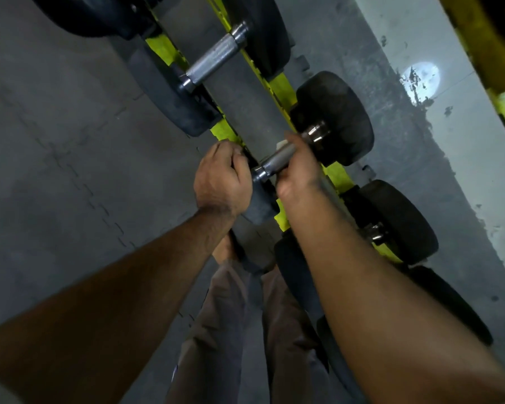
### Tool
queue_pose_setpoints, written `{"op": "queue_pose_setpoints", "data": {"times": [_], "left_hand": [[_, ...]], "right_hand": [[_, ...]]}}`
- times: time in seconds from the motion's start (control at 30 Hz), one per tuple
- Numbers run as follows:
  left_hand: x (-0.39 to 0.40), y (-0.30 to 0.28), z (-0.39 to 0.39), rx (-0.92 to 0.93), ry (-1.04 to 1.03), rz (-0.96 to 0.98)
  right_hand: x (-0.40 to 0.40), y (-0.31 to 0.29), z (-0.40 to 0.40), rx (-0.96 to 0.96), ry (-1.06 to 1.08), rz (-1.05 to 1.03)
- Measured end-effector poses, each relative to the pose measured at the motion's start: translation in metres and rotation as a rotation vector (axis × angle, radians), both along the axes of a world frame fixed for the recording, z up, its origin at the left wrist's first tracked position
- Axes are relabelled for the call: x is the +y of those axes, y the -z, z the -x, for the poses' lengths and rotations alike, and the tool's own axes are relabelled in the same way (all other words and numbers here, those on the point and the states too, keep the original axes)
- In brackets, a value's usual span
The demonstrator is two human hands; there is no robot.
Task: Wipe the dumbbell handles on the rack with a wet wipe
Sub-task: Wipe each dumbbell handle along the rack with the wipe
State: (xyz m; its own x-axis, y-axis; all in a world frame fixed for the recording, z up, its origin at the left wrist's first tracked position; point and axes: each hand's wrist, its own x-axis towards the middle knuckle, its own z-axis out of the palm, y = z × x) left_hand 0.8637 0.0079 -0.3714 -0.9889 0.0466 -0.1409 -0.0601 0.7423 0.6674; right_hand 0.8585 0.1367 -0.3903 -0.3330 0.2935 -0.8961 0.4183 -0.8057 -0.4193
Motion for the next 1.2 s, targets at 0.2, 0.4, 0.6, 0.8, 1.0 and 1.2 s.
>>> {"op": "queue_pose_setpoints", "data": {"times": [0.2, 0.4, 0.6, 0.8, 1.0, 1.2], "left_hand": [[0.0, -0.001, 0.0, -0.015, 0.004, -0.013], [0.001, -0.002, -0.002, -0.009, -0.01, -0.014], [0.0, 0.0, -0.002, 0.022, -0.017, 0.006], [0.001, 0.001, -0.001, 0.016, -0.028, 0.019], [0.009, -0.008, -0.003, -0.011, -0.048, 0.172], [0.018, -0.026, -0.051, -0.057, -0.081, 0.118]], "right_hand": [[0.016, -0.006, 0.013, -0.002, 0.102, -0.024], [0.017, -0.007, 0.002, -0.034, -0.129, 0.018], [-0.008, -0.002, -0.011, -0.107, -0.212, 0.03], [-0.004, -0.006, -0.02, -0.166, -0.428, 0.016], [-0.009, -0.021, -0.039, -0.217, -0.496, -0.151], [-0.003, -0.055, -0.055, -0.165, -0.295, -0.159]]}}
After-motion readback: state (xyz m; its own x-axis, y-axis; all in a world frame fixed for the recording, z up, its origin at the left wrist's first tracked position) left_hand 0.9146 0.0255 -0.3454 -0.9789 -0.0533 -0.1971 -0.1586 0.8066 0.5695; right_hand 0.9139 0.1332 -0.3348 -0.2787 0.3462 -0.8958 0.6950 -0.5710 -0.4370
